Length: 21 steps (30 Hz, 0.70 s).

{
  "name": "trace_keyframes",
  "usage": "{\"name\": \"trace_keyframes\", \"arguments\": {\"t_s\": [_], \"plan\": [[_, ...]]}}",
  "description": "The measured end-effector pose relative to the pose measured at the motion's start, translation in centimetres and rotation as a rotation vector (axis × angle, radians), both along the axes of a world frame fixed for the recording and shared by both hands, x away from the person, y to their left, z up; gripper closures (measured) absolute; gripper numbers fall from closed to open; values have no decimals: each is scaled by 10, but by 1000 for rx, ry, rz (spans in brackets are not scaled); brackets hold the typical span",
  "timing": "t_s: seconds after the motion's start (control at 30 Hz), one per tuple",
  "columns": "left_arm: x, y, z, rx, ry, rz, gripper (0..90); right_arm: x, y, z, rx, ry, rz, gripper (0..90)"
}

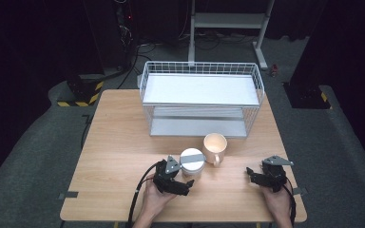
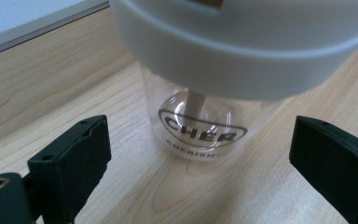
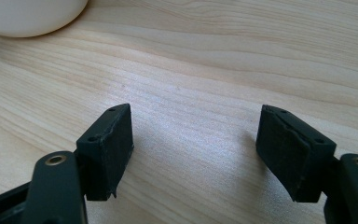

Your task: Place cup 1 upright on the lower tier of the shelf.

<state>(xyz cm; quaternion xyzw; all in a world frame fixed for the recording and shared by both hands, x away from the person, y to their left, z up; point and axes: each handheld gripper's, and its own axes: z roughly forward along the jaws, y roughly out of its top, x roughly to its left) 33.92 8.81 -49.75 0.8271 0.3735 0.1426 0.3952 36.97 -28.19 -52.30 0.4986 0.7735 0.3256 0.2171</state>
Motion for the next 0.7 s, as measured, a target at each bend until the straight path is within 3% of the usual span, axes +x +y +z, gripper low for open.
{"name": "trace_keyframes", "arguments": {"t_s": [0.7], "plan": [[13,-15,5,-15,-6,-13,59,0,0,0,-4,-2,6,271]]}}
